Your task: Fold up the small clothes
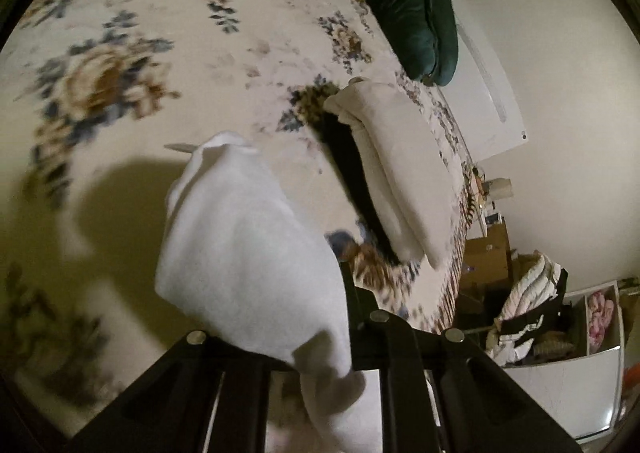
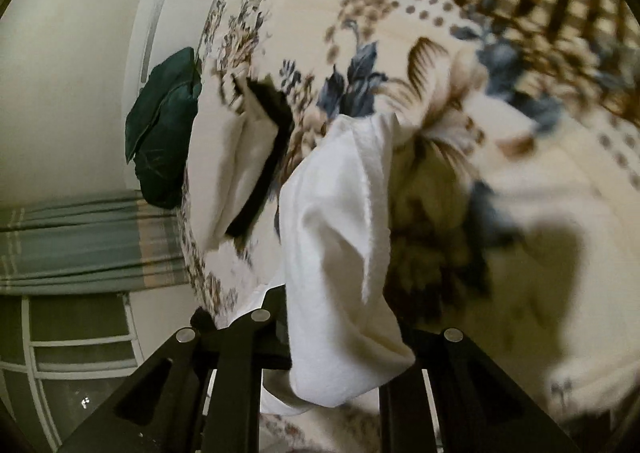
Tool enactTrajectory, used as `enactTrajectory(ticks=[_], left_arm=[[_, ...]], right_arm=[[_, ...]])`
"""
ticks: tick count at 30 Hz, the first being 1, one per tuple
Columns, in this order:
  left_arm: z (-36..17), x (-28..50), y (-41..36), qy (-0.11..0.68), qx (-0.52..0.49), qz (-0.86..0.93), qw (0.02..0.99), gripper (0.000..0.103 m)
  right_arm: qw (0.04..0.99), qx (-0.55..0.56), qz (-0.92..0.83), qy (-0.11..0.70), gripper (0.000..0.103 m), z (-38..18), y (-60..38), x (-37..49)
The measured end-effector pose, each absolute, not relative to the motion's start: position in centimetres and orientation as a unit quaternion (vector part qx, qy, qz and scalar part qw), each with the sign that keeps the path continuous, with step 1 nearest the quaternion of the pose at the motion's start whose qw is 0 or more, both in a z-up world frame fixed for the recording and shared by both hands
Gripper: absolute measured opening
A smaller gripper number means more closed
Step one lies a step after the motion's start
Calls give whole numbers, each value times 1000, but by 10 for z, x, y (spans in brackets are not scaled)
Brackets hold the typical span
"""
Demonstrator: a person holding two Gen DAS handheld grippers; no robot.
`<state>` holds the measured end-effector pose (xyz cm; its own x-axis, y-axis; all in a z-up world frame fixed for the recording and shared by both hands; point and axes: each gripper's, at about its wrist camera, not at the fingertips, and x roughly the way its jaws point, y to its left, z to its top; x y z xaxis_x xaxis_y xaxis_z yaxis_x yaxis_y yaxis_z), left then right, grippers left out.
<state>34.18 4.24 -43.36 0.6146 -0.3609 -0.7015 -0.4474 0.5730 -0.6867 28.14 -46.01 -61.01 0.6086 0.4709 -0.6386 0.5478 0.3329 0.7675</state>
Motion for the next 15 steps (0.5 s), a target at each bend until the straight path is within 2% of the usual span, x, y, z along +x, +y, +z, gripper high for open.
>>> enactTrajectory(ticks=[7, 12, 15], left_arm=[[-411, 261, 61, 533, -463, 61, 705, 10], [-437, 255, 64, 575, -463, 76, 670, 10], [-457, 290, 56, 583, -461, 69, 666, 10]], right_arm=[[639, 573, -73, 507, 17, -568, -438, 182], [592, 591, -105, 538, 17, -590, -434, 153], [573, 600, -130, 543, 17, -616, -439, 178]])
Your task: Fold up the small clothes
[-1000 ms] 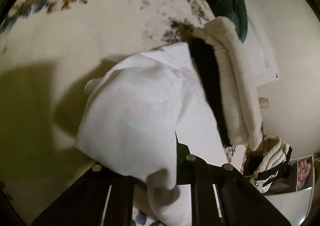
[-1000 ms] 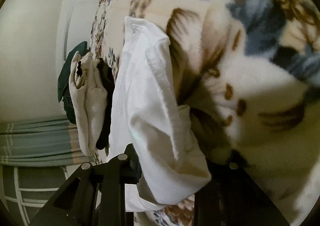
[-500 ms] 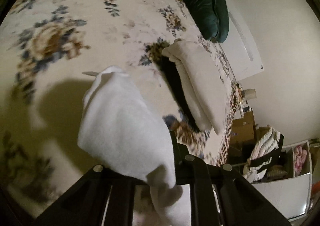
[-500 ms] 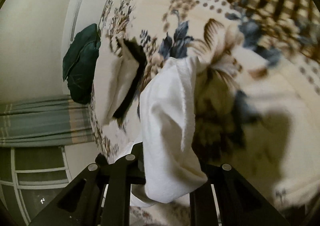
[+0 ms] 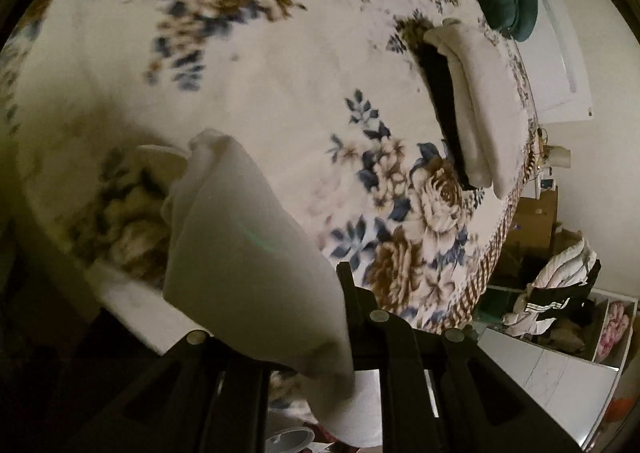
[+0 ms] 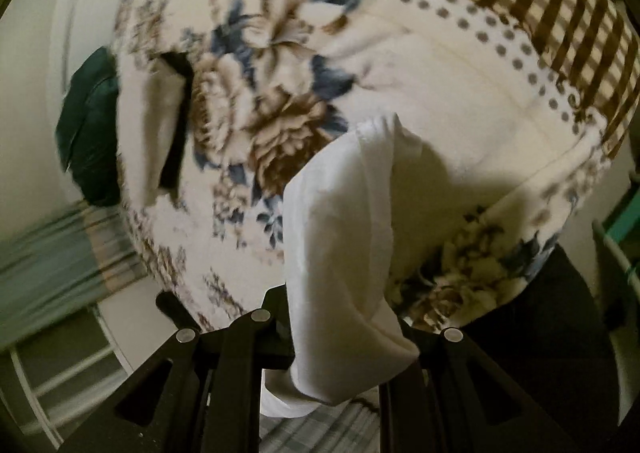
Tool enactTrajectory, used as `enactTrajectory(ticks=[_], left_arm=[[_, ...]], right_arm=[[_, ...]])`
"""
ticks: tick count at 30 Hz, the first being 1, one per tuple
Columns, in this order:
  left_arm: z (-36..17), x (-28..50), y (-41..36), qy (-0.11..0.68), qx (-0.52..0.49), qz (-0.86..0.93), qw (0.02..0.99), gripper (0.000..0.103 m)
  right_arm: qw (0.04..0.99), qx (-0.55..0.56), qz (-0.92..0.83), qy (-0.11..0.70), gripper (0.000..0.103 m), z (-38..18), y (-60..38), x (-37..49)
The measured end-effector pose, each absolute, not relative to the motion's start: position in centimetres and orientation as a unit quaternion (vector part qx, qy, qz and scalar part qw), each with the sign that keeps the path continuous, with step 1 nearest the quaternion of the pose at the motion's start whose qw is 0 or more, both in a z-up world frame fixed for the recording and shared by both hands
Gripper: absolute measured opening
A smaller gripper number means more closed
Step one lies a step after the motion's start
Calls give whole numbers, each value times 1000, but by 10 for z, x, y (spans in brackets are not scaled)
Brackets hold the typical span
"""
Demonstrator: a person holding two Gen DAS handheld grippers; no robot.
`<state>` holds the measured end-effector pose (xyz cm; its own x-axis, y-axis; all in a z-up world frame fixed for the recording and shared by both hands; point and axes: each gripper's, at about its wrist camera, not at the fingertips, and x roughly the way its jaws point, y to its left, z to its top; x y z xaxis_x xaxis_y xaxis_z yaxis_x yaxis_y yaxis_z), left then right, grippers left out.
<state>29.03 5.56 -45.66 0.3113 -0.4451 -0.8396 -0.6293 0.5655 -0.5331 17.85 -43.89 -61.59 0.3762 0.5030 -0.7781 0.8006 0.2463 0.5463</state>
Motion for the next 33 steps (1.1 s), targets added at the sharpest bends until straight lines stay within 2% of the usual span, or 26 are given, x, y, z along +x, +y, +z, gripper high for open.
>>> enactTrajectory(ticks=[2, 5, 6, 7, 8, 12, 14, 16, 21, 27, 29, 30, 31, 32, 33], left_arm=[[-468, 330, 47, 582, -452, 48, 675, 10], [-490, 406, 32, 572, -440, 19, 692, 13], [-495, 424, 30, 574, -438, 14, 692, 18], [-503, 446, 26, 573, -441, 0, 691, 25], [-506, 460, 24, 571, -441, -9, 693, 26], [-500, 478, 18, 562, -419, -29, 713, 36], [-496, 463, 19, 565, -411, -38, 715, 40], [-497, 444, 25, 571, -402, -28, 715, 49], [-516, 382, 59, 586, -390, 42, 709, 49], [-560, 356, 83, 571, -464, 86, 672, 49], [-564, 364, 74, 568, -459, 79, 679, 49], [-566, 369, 68, 567, -457, 70, 681, 49], [-569, 375, 60, 574, -445, 62, 685, 49], [-568, 378, 56, 577, -433, 59, 690, 49], [-569, 384, 47, 581, -408, 54, 702, 48]], right_arm=[[582, 601, -136, 531, 17, -625, -445, 211], [601, 604, -119, 510, 23, -636, -456, 264], [610, 607, -110, 498, 40, -640, -461, 284], [615, 609, -102, 490, 61, -644, -465, 299], [618, 613, -98, 483, 66, -646, -469, 308], [648, 593, -92, 470, 70, -638, -475, 311], [661, 569, -96, 479, 71, -635, -475, 299], [666, 553, -113, 488, 71, -638, -477, 281], [663, 575, -101, 469, 71, -657, -478, 263], [677, 540, -118, 487, 71, -688, -479, 297], [670, 541, -114, 495, 67, -704, -480, 309], [668, 544, -116, 494, 52, -711, -481, 313], [667, 541, -119, 497, 25, -714, -480, 315], [670, 532, -127, 503, 14, -715, -479, 315], [673, 532, -127, 497, 11, -713, -478, 314]])
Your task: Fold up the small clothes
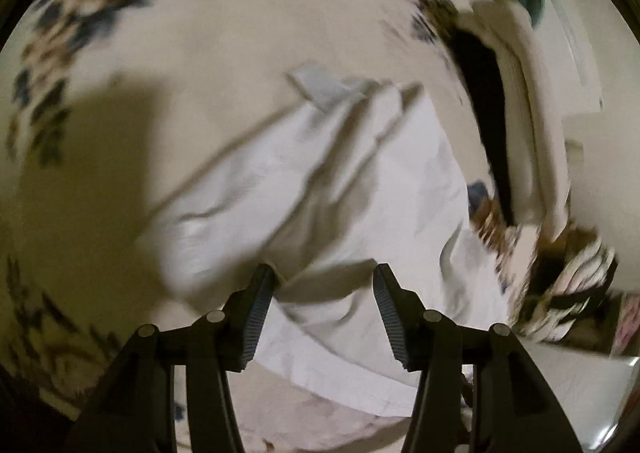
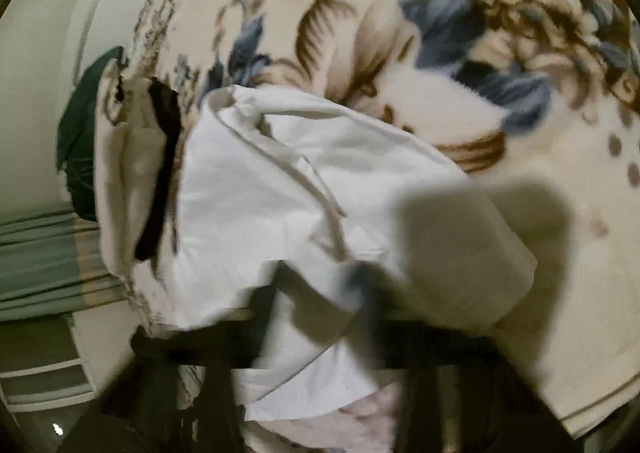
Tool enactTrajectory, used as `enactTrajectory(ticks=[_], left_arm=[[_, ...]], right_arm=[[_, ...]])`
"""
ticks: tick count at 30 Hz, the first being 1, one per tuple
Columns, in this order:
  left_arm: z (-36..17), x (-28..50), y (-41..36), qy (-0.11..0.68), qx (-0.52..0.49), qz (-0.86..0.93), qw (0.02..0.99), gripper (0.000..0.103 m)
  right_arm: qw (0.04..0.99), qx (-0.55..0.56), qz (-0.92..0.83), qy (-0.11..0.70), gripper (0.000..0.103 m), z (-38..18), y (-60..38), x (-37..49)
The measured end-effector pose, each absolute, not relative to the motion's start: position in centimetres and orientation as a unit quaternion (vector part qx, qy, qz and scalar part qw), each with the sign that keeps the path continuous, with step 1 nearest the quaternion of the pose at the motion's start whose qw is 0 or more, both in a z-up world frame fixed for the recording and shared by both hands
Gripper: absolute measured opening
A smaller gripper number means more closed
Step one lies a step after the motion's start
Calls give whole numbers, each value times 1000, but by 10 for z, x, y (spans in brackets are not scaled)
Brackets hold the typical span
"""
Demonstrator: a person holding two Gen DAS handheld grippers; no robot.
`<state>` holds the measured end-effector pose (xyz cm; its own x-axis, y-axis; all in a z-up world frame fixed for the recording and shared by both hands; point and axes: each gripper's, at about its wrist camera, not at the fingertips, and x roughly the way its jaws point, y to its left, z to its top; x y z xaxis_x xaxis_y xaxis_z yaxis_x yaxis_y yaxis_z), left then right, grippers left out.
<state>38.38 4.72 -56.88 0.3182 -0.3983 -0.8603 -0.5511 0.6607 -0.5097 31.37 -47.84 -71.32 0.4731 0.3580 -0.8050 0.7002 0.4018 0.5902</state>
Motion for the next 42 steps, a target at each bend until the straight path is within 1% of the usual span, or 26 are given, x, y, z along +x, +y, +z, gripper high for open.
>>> enactTrajectory(ticks=[1, 2, 3, 4, 6, 10, 11, 13, 14, 15, 16, 17, 18, 21, 23, 24, 25, 29, 31, 36, 38, 39, 40, 41, 42], left_arm=[[-570, 387, 43, 583, -392, 54, 709, 43], [-569, 389, 40, 580, -378, 51, 720, 36], [-567, 390, 37, 580, -360, 45, 729, 17], [-566, 390, 37, 582, -350, 42, 732, 14], [-560, 387, 44, 578, -348, 37, 737, 12], [-555, 383, 61, 578, -338, 46, 741, 12], [-559, 382, 65, 579, -348, 46, 736, 12], [-565, 379, 75, 570, -401, 27, 717, 14], [-568, 378, 76, 566, -417, 21, 711, 17], [-568, 377, 76, 558, -439, 8, 704, 32], [-567, 377, 73, 553, -444, 2, 706, 51], [-564, 377, 70, 544, -446, -4, 711, 57], [-562, 377, 68, 538, -445, -10, 716, 61], [-573, 384, 52, 560, -424, -12, 712, 61], [-581, 389, 44, 581, -392, 11, 713, 55], [-581, 389, 41, 578, -381, 18, 721, 33], [-578, 390, 38, 579, -368, 23, 727, 9], [-547, 382, 42, 557, -329, 20, 762, 6], [-543, 379, 52, 556, -326, 31, 764, 6], [-572, 373, 75, 583, -345, 55, 733, 6], [-573, 370, 74, 591, -352, 54, 724, 7], [-568, 371, 71, 592, -345, 53, 727, 8], [-561, 372, 69, 593, -336, 48, 731, 12], [-553, 375, 65, 591, -326, 41, 737, 17], [-543, 379, 61, 587, -312, 36, 746, 29]], right_arm=[[679, 528, -126, 495, 9, -710, -477, 312], [687, 517, -128, 495, 8, -704, -475, 309], [691, 511, -129, 495, 8, -699, -474, 306], [693, 508, -130, 495, 7, -693, -473, 302], [693, 506, -130, 497, 7, -682, -469, 292], [692, 484, -134, 518, 7, -680, -465, 279], [691, 482, -135, 522, 7, -683, -466, 277], [684, 483, -135, 530, 8, -694, -468, 278], [680, 489, -131, 531, 9, -697, -469, 278], [674, 502, -130, 527, 14, -699, -472, 278], [669, 517, -123, 520, 25, -701, -474, 278], [667, 526, -114, 515, 35, -701, -475, 279], [669, 528, -109, 512, 51, -700, -476, 280], [664, 532, -102, 515, 52, -706, -475, 286], [660, 538, -108, 513, 50, -712, -475, 288], [661, 540, -115, 508, 27, -713, -475, 288], [662, 535, -124, 510, 8, -712, -474, 288], [685, 512, -122, 504, 8, -691, -468, 284], [685, 505, -125, 509, 8, -687, -467, 280], [672, 490, -133, 539, 8, -701, -469, 279], [656, 492, -136, 556, 11, -709, -474, 281], [656, 485, -142, 561, 22, -706, -477, 282], [659, 477, -150, 562, 35, -700, -479, 282], [672, 466, -157, 554, 39, -689, -482, 282], [684, 458, -159, 545, 44, -680, -484, 282]])
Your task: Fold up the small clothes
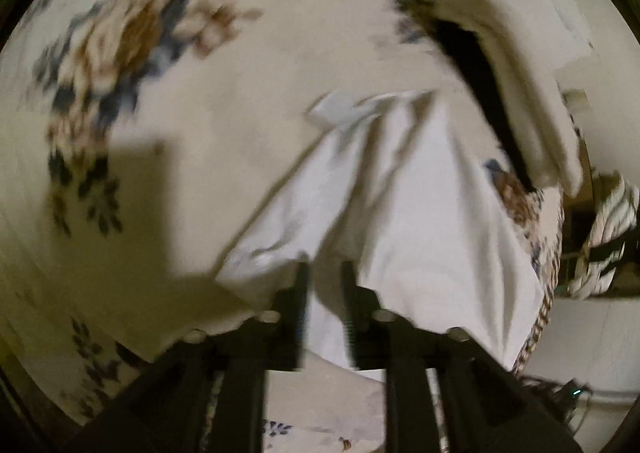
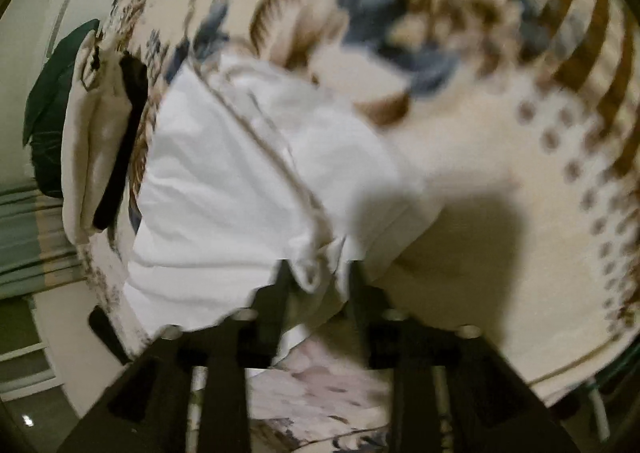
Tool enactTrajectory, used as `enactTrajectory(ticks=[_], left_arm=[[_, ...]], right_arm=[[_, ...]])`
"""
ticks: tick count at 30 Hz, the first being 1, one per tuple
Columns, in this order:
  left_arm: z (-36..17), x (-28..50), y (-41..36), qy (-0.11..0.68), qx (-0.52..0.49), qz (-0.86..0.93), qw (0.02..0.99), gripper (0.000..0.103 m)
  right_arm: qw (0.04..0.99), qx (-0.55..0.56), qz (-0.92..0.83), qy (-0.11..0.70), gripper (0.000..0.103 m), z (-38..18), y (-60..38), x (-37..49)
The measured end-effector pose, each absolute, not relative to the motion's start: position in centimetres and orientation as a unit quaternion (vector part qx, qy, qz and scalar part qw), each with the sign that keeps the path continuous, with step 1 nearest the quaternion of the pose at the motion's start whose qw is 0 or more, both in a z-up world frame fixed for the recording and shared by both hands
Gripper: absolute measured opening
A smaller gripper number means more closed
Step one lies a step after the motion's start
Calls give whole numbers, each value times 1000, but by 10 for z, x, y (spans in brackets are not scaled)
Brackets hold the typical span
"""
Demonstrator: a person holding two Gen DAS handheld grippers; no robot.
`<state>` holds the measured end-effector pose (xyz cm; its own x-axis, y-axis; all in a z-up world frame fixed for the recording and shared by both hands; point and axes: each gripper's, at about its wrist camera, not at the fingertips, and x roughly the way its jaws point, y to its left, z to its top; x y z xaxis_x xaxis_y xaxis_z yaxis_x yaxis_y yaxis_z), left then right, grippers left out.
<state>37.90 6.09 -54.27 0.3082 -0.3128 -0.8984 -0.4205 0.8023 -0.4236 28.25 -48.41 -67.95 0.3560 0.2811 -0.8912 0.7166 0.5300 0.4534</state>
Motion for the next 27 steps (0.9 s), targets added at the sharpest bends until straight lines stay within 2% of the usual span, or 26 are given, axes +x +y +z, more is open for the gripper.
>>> enactTrajectory(ticks=[1, 3, 7, 11, 12, 13, 14, 16, 24, 25, 26, 27], left_arm=[[-532, 385, 55, 580, -301, 28, 757, 45], [-516, 400, 46, 564, -284, 12, 775, 62], [-513, 450, 25, 552, -242, -6, 798, 63], [-539, 502, 13, 572, -213, -7, 792, 63], [-544, 508, 13, 576, -206, -6, 791, 63], [-550, 516, 11, 582, -201, -8, 788, 63], [-558, 524, 9, 590, -190, -3, 784, 63], [-568, 530, 12, 598, -188, -1, 779, 63], [-572, 531, 21, 603, -195, 8, 773, 63], [-567, 528, 23, 602, -199, 9, 774, 63], [-561, 525, 25, 598, -201, 11, 776, 63], [-551, 519, 25, 591, -203, 12, 781, 63]], right_arm=[[701, 444, -162, 534, 49, -667, -486, 284], [731, 425, -148, 514, 51, -647, -486, 297], [754, 406, -123, 502, 52, -645, -490, 347], [731, 425, -111, 522, 52, -679, -502, 401], [722, 442, -96, 524, 45, -688, -506, 411], [718, 448, -96, 523, 9, -693, -508, 414], [721, 441, -103, 524, 4, -694, -508, 416], [744, 418, -124, 506, 3, -684, -513, 414], [721, 437, -130, 521, 4, -696, -528, 412], [715, 449, -124, 521, 15, -695, -531, 410], [711, 459, -119, 520, 22, -691, -535, 404], [710, 474, -112, 509, 41, -683, -539, 393]])
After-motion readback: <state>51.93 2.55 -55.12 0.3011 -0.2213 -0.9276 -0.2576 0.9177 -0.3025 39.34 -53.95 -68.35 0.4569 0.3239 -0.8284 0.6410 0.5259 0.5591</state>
